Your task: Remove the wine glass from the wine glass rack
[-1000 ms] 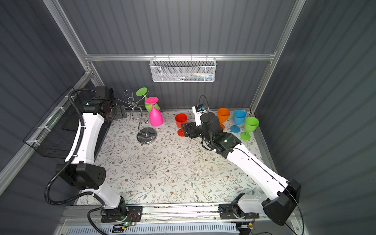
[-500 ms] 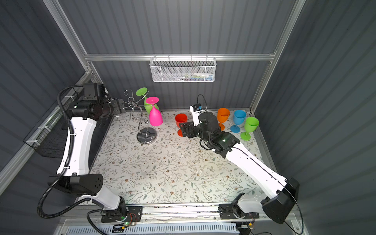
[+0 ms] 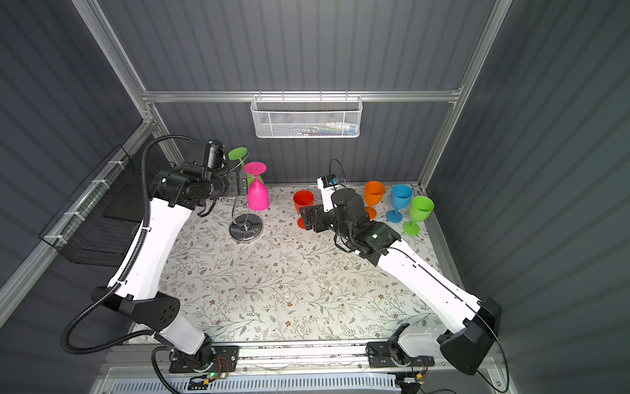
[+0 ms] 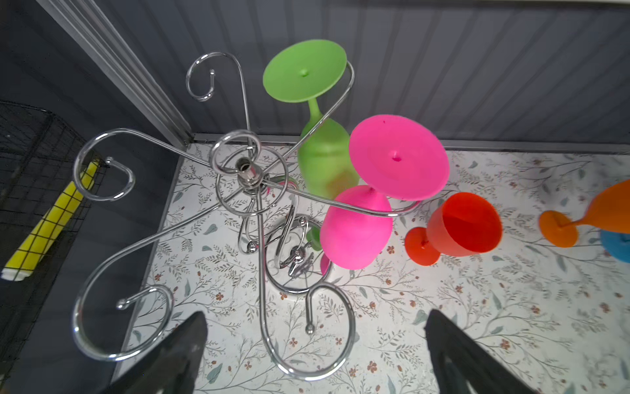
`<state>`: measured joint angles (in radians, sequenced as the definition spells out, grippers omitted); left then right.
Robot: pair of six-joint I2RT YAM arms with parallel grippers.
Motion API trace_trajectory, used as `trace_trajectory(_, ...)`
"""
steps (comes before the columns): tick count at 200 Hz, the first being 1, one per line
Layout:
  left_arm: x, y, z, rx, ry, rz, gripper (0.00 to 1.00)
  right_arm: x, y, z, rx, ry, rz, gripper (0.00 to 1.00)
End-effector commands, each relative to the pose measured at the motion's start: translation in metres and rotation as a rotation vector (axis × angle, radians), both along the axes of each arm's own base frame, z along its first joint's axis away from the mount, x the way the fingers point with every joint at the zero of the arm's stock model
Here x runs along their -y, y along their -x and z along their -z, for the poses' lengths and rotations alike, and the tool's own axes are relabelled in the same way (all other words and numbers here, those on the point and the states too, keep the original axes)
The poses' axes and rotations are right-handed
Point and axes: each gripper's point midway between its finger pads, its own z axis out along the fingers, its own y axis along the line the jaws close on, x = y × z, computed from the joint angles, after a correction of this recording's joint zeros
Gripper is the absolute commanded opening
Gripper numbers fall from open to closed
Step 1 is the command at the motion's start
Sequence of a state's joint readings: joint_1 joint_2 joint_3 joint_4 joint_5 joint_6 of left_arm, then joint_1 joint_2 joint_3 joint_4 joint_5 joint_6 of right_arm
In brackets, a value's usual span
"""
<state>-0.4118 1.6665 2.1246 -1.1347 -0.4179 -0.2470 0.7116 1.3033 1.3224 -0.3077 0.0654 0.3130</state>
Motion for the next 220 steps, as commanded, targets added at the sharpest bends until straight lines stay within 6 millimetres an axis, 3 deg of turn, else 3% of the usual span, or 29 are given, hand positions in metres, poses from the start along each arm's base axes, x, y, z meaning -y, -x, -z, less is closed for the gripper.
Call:
trace_trajectory(1,-0.020,0.000,0.008,-0.019,-0.155,-0.105,1.00,0.003,0.001,-0.010,0.027,0.000,0.015,0.86)
trace_trajectory(47,-0.024,-0.003,0.019,-0.052,-0.278,-0.143,1.00,0.005,0.004,-0.012,0.032,-0.004,0.015,0.86)
trace_trajectory(83,-0.033,0.001,0.006,-0.029,-0.313,-0.163,1.00,0.005,0.005,-0.013,0.034,-0.004,0.015,0.86)
trace_trajectory(112,-0.038,0.005,-0.002,-0.019,-0.322,-0.173,1.00,0.006,0.005,-0.012,0.032,-0.005,0.014,0.86)
trace_trajectory(158,-0.045,0.013,0.001,-0.039,-0.309,-0.167,1.00,0.002,0.006,-0.011,0.026,-0.019,0.005,0.86)
trace_trajectory(220,-0.074,0.025,0.009,-0.079,-0.271,-0.196,1.00,-0.010,0.008,-0.018,0.036,-0.022,-0.019,0.86)
